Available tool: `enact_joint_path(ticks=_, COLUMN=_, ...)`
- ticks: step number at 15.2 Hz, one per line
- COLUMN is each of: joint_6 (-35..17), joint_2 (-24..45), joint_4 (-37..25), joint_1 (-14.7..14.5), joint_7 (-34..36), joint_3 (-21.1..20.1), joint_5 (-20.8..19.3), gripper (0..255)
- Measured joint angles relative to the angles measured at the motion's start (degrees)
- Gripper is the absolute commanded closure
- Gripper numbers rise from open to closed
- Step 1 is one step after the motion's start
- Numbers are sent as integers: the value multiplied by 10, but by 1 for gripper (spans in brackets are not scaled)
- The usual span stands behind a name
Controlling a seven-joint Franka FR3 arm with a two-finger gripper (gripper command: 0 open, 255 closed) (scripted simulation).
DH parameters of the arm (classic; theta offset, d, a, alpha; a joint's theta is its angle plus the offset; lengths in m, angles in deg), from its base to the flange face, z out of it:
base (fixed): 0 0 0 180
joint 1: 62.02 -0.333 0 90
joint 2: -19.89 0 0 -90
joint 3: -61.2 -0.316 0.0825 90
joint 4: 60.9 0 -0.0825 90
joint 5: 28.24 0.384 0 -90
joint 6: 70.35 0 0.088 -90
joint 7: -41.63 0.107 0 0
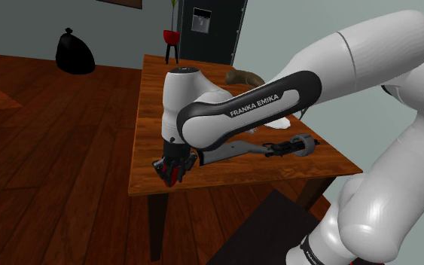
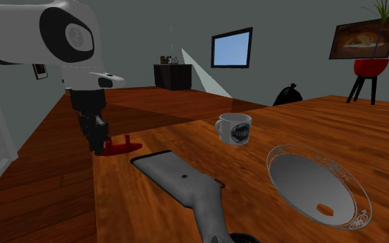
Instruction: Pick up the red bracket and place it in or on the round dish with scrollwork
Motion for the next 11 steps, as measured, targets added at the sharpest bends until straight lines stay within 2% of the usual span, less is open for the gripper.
enact_joint_path(ticks=7, joint_6=0, joint_2=0, joint_4=0, joint_1=0, joint_7=0, joint_3=0, joint_5=0, gripper=255)
enact_joint_path(ticks=8, joint_6=0, joint_2=0, joint_4=0, joint_1=0, joint_7=0, joint_3=0, joint_5=0, gripper=0)
enact_joint_path(ticks=9, joint_6=0, joint_2=0, joint_4=0, joint_1=0, joint_7=0, joint_3=0, joint_5=0, gripper=0)
enact_joint_path(ticks=11, joint_6=13, joint_2=18, joint_4=-27, joint_1=5, joint_7=53, joint_3=2, joint_5=-19, gripper=0)
